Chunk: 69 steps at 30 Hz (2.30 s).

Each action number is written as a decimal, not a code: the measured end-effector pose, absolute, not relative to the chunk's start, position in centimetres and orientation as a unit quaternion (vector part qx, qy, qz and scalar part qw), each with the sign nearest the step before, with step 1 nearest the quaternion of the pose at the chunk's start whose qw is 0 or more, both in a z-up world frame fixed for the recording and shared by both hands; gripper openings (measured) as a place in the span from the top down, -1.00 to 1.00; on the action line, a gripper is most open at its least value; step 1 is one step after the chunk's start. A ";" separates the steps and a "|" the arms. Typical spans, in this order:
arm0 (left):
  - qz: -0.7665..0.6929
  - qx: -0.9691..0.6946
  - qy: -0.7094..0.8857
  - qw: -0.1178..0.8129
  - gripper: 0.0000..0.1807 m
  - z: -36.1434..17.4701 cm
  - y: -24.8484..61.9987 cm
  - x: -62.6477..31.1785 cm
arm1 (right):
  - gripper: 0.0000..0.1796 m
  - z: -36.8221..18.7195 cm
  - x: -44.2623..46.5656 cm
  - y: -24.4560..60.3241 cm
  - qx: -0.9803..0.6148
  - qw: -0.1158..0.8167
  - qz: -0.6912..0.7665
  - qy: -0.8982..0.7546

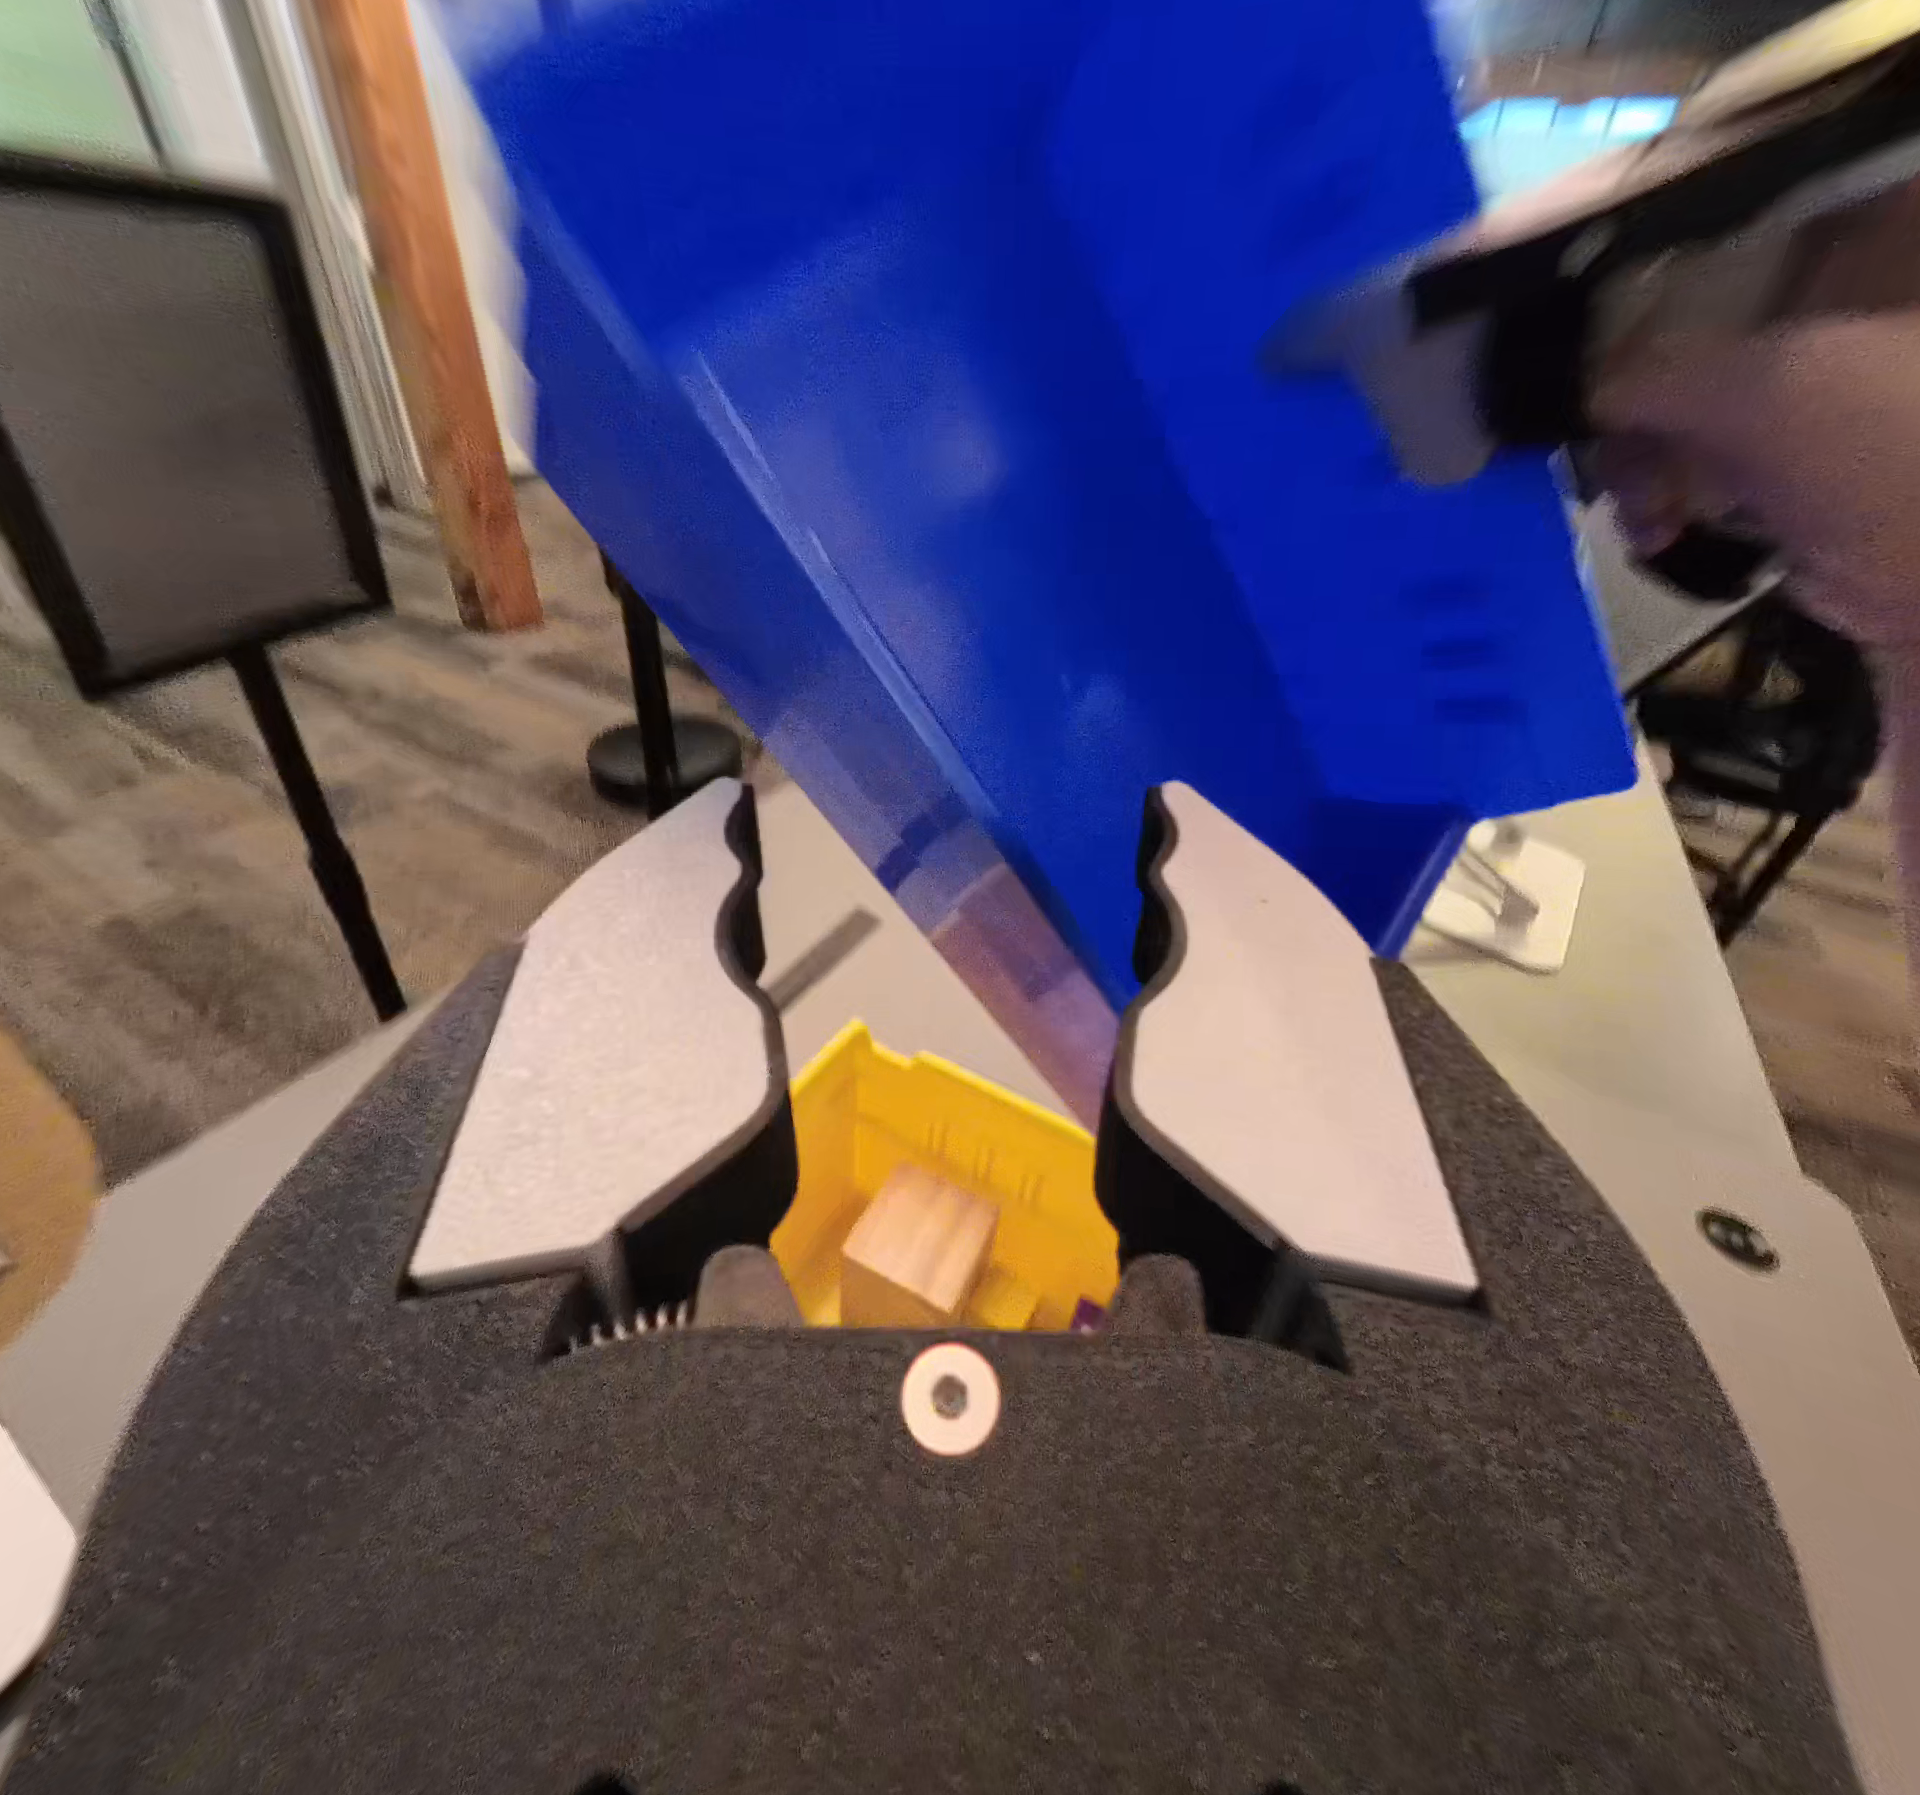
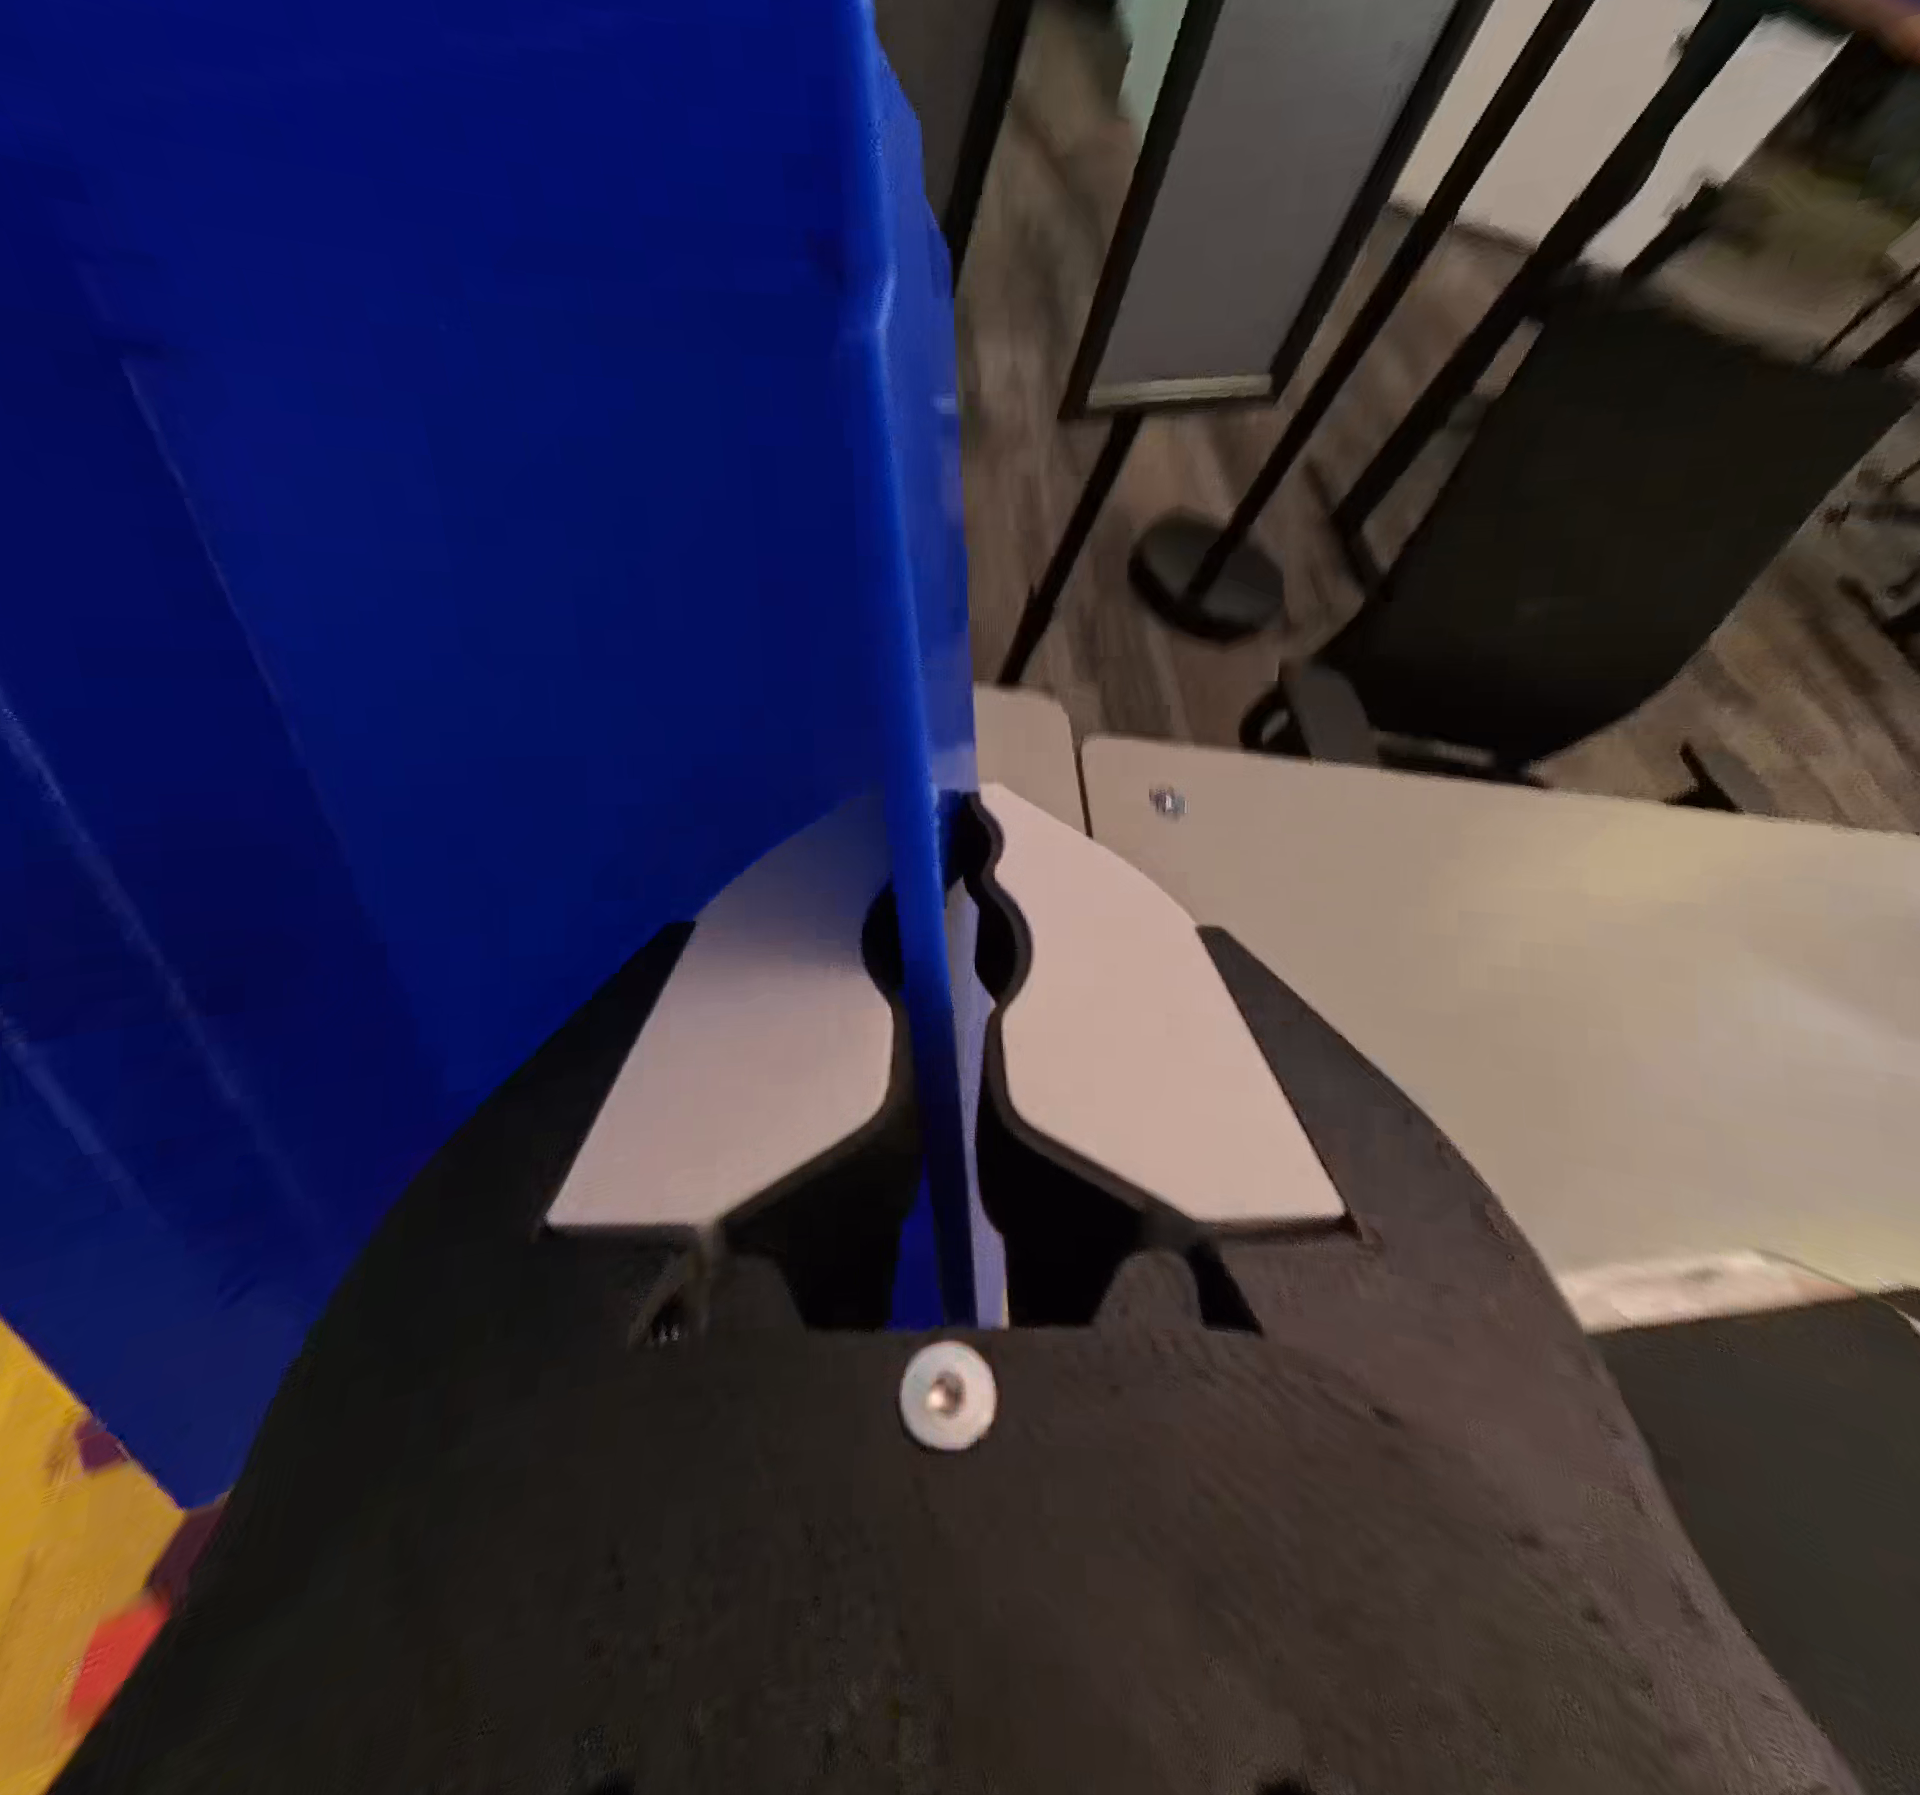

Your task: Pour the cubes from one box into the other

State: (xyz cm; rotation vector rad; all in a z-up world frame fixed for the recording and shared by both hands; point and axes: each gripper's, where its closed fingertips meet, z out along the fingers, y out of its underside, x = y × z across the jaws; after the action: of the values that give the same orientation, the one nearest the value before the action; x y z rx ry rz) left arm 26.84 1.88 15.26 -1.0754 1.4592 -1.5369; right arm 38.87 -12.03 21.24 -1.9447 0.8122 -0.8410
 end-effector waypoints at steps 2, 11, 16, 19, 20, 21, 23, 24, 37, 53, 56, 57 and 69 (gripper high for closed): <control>-0.626 -0.390 0.547 0.396 0.44 17.4 3.8 24.4 | 0.92 19.3 40.5 -13.1 -0.815 0.361 -0.299 0.341; -0.646 -0.473 0.457 0.387 0.29 20.1 15.5 16.2 | 0.90 6.6 45.2 -22.9 -0.893 0.105 -0.213 0.383; -0.667 -0.446 0.377 0.463 0.31 23.6 17.6 8.9 | 0.90 0.4 45.7 -25.6 -0.898 0.055 -0.154 0.409; -0.651 -0.443 0.407 0.462 0.35 23.2 16.2 9.2 | 0.92 -2.9 45.7 -26.2 -0.896 0.051 -0.103 0.428; -0.629 -0.455 0.434 0.457 0.35 22.2 16.0 10.2 | 0.92 -3.9 45.7 -26.4 -0.895 0.049 -0.088 0.434; -0.609 -0.458 0.465 0.450 0.36 21.2 15.7 11.3 | 0.93 -4.9 45.6 -26.5 -0.894 0.048 -0.071 0.439; -0.633 -0.421 0.493 0.423 0.35 21.0 14.7 12.7 | 0.94 -6.7 45.3 -26.7 -0.895 0.046 -0.045 0.441; -0.641 -0.417 0.501 0.406 0.38 20.4 14.6 13.3 | 0.94 -7.5 45.2 -26.8 -0.895 0.044 -0.035 0.442; -0.469 -0.679 0.564 0.036 0.30 -2.9 10.3 15.3 | 0.94 -12.1 45.1 -26.8 -0.890 0.070 0.025 0.449; -0.278 -0.718 0.637 0.032 0.29 -8.5 8.3 17.7 | 0.92 -12.1 45.2 -26.5 -0.909 0.067 0.025 0.411; -0.287 -0.728 0.622 -0.001 0.29 -8.9 7.7 18.2 | 0.92 -12.1 45.2 -26.5 -0.910 0.066 0.022 0.409; -0.278 -0.735 0.618 -0.012 0.31 -9.0 7.7 18.2 | 0.92 -12.1 45.2 -26.5 -0.910 0.067 0.021 0.409; -0.049 -0.709 0.679 -0.185 0.80 -9.9 6.3 15.9 | 0.94 -12.1 44.5 -25.9 -0.904 0.065 0.018 0.422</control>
State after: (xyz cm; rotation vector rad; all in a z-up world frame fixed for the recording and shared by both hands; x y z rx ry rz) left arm 15.92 6.33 -9.87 -2.5335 2.4289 -0.1737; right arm 44.53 -25.85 -12.08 -2.7286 1.2753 0.0548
